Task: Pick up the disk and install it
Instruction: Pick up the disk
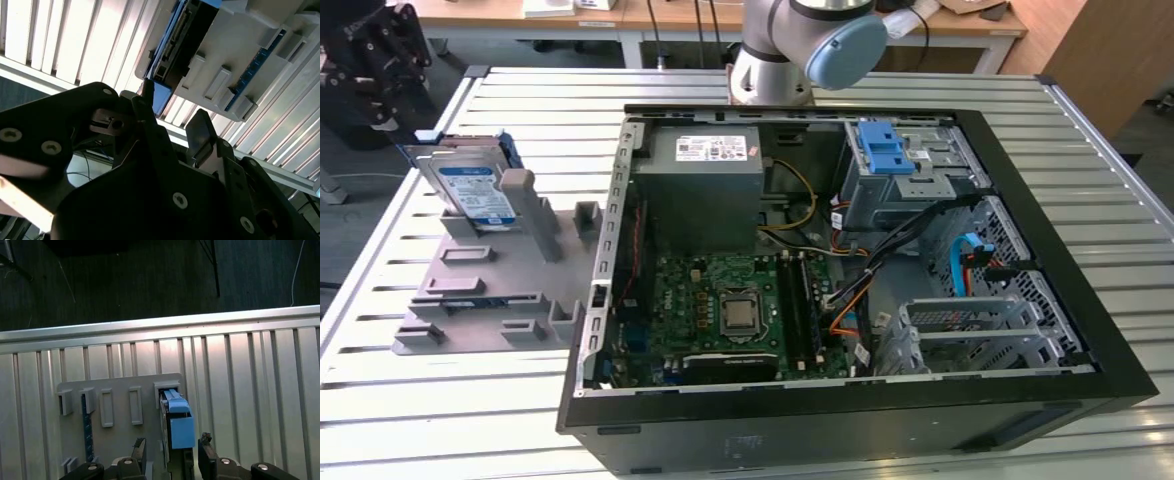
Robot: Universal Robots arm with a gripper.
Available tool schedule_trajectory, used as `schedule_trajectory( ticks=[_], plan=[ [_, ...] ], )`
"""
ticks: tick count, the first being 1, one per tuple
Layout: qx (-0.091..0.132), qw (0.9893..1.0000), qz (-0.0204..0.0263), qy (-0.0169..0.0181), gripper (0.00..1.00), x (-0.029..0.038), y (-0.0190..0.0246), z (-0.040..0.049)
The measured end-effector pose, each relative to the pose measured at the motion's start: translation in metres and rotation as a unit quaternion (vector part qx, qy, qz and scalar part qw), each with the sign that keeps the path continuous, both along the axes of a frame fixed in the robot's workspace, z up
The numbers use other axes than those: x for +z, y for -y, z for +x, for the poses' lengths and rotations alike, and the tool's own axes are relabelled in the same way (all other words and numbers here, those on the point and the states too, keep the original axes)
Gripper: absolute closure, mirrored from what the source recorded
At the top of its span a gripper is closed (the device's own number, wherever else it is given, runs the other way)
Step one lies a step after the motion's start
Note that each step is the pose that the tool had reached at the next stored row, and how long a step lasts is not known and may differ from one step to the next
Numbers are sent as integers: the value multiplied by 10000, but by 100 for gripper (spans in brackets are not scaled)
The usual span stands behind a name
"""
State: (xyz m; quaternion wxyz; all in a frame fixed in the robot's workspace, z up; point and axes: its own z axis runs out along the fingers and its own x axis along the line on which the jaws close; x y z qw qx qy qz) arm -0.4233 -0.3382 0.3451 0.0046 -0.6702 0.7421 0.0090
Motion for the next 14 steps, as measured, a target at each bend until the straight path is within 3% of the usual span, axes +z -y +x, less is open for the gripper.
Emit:
schedule_trajectory(
  ticks=[14],
  plan=[
    [110,9999,-1,0,47,-89,-62,-34]
  ],
)
